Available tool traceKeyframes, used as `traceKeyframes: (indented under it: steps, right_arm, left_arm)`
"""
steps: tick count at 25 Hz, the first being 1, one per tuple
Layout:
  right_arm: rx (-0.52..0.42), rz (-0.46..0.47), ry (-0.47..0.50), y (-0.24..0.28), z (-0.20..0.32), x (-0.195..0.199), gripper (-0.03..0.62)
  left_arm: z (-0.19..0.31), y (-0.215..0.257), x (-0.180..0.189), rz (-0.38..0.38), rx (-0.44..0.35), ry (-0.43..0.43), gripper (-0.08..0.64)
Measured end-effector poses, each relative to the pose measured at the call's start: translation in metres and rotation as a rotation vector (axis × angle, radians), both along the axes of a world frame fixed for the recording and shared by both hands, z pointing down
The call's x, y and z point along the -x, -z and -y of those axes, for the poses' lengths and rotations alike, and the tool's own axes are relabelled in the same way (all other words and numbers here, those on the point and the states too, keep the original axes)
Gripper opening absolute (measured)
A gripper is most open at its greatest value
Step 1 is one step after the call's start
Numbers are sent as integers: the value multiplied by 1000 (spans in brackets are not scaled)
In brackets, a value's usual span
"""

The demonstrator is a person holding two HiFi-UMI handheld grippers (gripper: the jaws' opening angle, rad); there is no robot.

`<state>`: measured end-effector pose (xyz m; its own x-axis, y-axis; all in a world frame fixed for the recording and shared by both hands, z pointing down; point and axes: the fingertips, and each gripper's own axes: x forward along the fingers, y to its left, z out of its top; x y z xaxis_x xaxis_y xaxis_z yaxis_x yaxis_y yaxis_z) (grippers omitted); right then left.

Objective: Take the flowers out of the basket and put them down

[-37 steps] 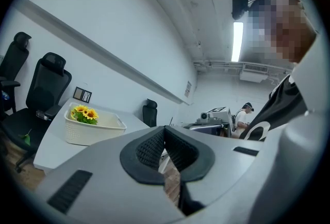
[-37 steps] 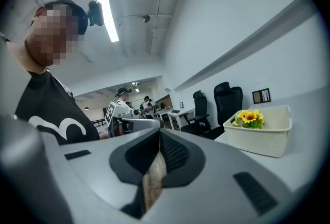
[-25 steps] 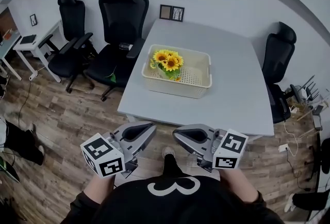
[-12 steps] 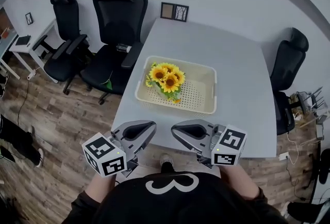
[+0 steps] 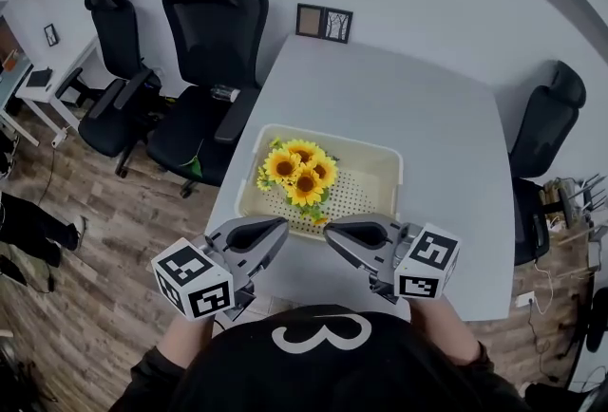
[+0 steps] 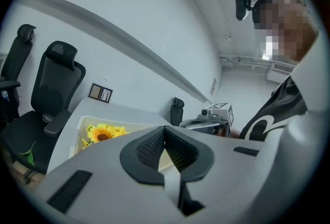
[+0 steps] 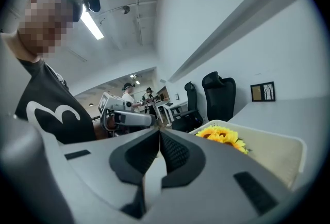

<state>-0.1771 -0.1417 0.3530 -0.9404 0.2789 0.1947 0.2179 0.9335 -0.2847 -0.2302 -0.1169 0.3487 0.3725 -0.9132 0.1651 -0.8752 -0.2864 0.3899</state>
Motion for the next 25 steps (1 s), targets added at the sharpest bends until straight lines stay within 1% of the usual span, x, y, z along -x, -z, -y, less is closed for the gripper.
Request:
traceKeyframes:
  steps: [4, 9, 14, 19, 23, 25]
  right_arm:
    - [-10, -34, -24, -11, 18, 5, 12]
    - [8, -81, -59, -23, 31, 6, 12]
    - [-11, -128, -93, -37, 35, 13, 14]
    - [-51, -226, -158, -61, 48, 19, 18]
    - [-75, -302, -193, -80, 55, 28, 18]
    - [-82, -342, -188, -88, 55, 32, 39]
  left_arm:
    - [13, -1, 8, 1, 13, -2, 12]
    - [18, -7, 19, -19, 39, -17, 12]
    - [17, -22, 36, -48, 77, -39, 12]
    - [24, -23, 56, -42, 74, -70, 12]
    - [23, -38, 68, -86, 89, -81, 12]
    - [24, -46, 70, -94, 97, -95, 12]
